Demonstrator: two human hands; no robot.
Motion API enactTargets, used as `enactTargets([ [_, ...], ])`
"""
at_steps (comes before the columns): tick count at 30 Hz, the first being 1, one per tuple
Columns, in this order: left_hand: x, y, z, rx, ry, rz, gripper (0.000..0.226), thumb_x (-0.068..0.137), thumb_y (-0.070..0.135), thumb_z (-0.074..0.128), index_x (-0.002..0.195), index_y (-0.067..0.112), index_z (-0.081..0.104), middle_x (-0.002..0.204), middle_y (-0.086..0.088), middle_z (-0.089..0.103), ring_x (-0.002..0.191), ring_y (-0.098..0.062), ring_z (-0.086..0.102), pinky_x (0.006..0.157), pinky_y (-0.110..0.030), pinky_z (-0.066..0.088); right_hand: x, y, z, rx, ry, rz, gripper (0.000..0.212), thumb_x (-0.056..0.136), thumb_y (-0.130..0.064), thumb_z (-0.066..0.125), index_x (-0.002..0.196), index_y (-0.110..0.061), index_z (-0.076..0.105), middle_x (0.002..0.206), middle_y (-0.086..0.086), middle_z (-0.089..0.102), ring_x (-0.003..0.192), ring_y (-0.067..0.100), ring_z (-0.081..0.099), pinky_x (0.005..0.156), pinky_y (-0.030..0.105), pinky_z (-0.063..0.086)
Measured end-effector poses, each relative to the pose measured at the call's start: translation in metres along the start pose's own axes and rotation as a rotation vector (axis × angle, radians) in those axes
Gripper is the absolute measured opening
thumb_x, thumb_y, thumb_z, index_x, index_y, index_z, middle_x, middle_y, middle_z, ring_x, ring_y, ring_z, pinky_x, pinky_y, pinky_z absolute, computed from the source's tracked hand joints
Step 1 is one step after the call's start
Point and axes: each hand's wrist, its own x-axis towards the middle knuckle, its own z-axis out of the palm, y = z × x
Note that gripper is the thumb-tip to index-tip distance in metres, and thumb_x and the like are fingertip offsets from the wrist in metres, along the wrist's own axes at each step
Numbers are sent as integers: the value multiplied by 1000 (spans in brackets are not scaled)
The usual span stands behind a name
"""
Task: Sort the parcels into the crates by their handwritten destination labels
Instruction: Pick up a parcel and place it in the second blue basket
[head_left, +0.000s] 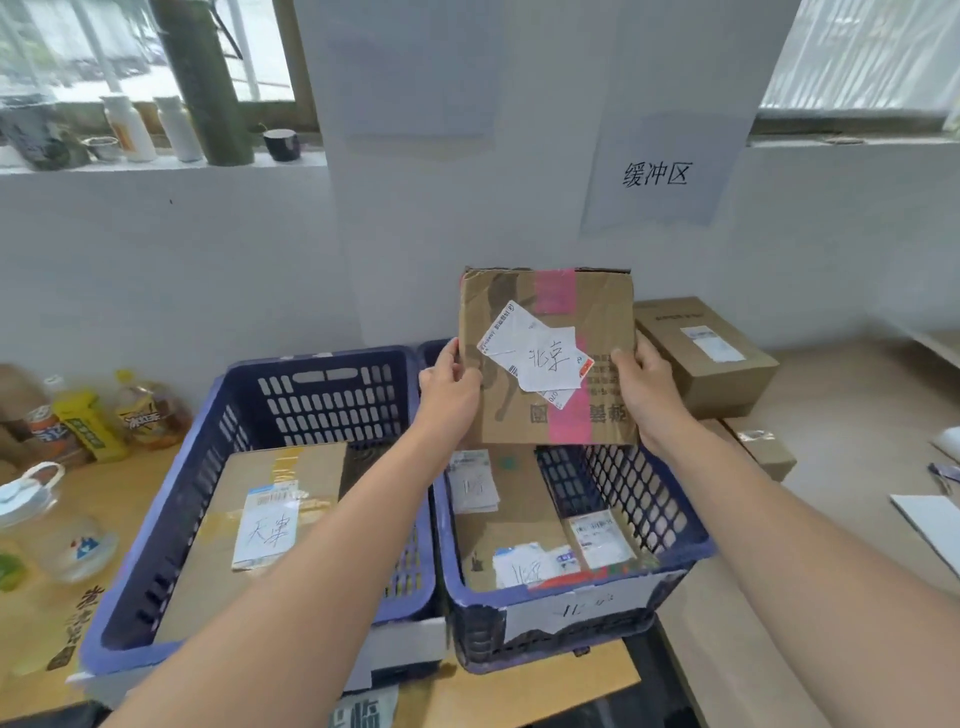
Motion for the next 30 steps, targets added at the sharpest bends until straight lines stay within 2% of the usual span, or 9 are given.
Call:
enactTargets([
  [3, 27, -10, 16, 35, 41, -26, 59, 90, 35, 41, 147, 48, 36, 138, -4, 53, 109, -29, 66, 93, -51, 55, 37, 12, 1, -46, -23, -31, 39, 105, -26, 42, 142, -34, 49, 113, -7, 70, 96, 10, 70, 82, 33, 58],
  [9, 65, -20, 32, 26, 112, -79, 46, 102, 19, 41, 145, 34, 44, 115, 14, 66, 90, -7, 64, 69, -22, 48, 88, 19, -11, -185, -53, 44, 38, 91, -48, 59, 115, -19, 54, 109, 0, 66, 102, 19, 67, 90, 45, 57],
  [11, 75, -18, 38, 20, 101, -89, 39, 104, 18, 42, 139, 35, 46, 104, 22, 62, 84, 1, 59, 67, -19, 46, 96, 15, -19, -288, -84, -14, 48, 90, -47, 64, 125, -18, 47, 116, -4, 64, 106, 18, 65, 92, 44, 56],
  [15, 97, -19, 52, 6, 52, -94, 39, 103, 23, 47, 140, 31, 47, 117, 11, 67, 101, -10, 66, 86, -33, 57, 106, 4, -42, -371, -261, -131, 79, 91, -29, 72, 153, -22, 23, 110, -11, 58, 90, 10, 64, 67, 23, 56],
  [21, 119, -28, 86, 43, 4, -164, 36, 103, 23, 46, 138, 31, 45, 123, 7, 64, 110, -17, 62, 98, -42, 53, 113, 0, -70, -865, -437, -34, 54, 80, -50, 76, 115, -19, 49, 95, -4, 60, 77, 7, 57, 58, 24, 39],
  [24, 121, -31, 107, 53, -21, -147, 44, 100, 26, 50, 140, 42, 41, 134, 5, 54, 104, -16, 61, 94, -42, 54, 110, 8, -73, -863, -491, -93, 76, 79, -41, 76, 142, -21, 38, 113, -10, 54, 91, 10, 57, 70, 22, 43],
  [26, 125, -32, 119, 119, -38, -138, 60, 97, 27, 54, 150, 42, 31, 150, -1, 37, 121, -22, 55, 103, -44, 49, 108, 15, -71, -910, -477, -150, 84, 79, -38, 71, 151, -29, 28, 119, -4, 54, 94, 14, 58, 70, 25, 44],
  [28, 127, -33, 130, 192, -95, -169, 80, 96, 29, 59, 159, 36, 11, 165, -6, 11, 148, -28, 28, 118, -46, 32, 106, 20, -64, -1000, -402, -167, 81, 81, -40, 63, 152, -36, 23, 122, 9, 55, 96, 26, 61, 73, 31, 47],
  [30, 122, -34, 138, 195, -154, -186, 88, 97, 30, 60, 161, 29, 0, 167, -4, 9, 146, -23, 31, 116, -40, 34, 102, 26, -54, -1089, -299, -124, 74, 89, -46, 55, 153, -38, 19, 136, 22, 45, 105, 40, 61, 84, 40, 52],
])
